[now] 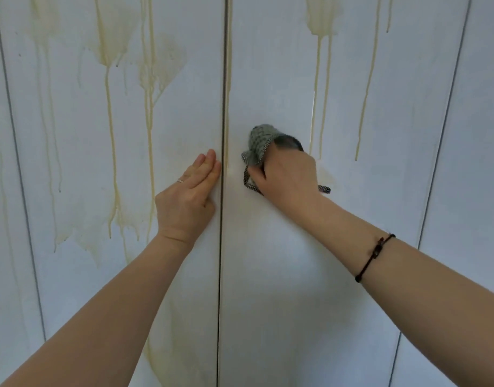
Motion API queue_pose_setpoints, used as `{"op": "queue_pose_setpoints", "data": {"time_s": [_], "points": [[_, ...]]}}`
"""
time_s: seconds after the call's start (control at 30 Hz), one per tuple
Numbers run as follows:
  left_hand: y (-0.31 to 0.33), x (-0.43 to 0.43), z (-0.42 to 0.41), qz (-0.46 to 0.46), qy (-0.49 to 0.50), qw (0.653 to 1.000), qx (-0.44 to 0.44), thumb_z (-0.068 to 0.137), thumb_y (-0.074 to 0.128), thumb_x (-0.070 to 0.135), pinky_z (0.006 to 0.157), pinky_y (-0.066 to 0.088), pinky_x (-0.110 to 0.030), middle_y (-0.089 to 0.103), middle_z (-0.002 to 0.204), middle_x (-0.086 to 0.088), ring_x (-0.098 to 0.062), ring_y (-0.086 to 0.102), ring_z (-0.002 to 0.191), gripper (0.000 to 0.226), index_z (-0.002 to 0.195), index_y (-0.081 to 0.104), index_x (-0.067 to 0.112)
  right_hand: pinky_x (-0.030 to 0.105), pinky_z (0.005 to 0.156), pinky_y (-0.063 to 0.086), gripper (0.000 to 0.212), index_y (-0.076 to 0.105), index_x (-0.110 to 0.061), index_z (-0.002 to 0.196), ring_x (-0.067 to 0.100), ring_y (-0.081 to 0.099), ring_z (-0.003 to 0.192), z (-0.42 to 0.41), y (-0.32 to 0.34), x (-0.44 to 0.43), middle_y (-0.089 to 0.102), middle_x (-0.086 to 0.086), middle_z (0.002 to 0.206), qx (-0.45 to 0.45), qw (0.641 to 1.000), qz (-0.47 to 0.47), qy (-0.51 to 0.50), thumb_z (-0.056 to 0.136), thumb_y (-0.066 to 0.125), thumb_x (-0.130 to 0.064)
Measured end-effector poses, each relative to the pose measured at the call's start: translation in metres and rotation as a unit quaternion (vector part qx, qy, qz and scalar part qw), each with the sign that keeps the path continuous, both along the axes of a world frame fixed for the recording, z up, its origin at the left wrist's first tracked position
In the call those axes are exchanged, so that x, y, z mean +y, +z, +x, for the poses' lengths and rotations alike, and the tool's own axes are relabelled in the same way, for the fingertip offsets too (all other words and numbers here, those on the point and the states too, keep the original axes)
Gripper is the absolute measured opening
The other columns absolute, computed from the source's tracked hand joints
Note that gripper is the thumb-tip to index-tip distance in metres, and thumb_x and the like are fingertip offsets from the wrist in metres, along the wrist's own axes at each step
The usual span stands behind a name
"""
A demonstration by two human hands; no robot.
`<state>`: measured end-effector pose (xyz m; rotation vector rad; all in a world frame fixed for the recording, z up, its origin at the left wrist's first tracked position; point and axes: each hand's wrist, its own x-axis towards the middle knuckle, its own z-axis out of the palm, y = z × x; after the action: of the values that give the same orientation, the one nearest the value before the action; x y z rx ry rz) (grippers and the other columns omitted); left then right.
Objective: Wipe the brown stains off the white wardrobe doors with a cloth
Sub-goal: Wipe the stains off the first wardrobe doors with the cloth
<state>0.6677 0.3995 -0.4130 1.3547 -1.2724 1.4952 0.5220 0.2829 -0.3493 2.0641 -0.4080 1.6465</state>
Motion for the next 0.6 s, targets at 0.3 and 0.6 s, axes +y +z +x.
{"op": "queue_pose_setpoints", "data": {"time_s": [0.3, 0.6], "points": [[-0.018, -0.011, 0.006, 0.035, 0.079, 0.996, -0.035, 0.094, 0.041, -0.010, 0.114, 0.039, -0.047, 0.041, 0.151, -0.026, -0.039, 0.038, 0.143, 0.049, 0.143, 0.044, -0.011, 0.021, 0.043, 0.037, 0.019, 0.063, -0.019, 0.055, 0.019, 0.053, 0.046, -0.083, -0.094, -0.063, 0.056, -0.003, 0.052, 0.239, 0.949, -0.205, -0.010, 0.058, 0.082, -0.022], [-0.027, -0.021, 0.001, 0.065, 0.125, 0.990, -0.001, 0.098, 0.028, -0.010, 0.121, 0.024, -0.053, 0.018, 0.159, -0.033, -0.046, 0.015, 0.150, 0.055, 0.152, 0.019, -0.013, 0.023, 0.045, 0.023, 0.038, 0.049, -0.015, 0.052, 0.026, 0.044, 0.042, -0.076, -0.094, -0.056, 0.046, 0.004, 0.047, -0.069, 0.997, 0.019, -0.037, 0.082, 0.060, -0.034]]}}
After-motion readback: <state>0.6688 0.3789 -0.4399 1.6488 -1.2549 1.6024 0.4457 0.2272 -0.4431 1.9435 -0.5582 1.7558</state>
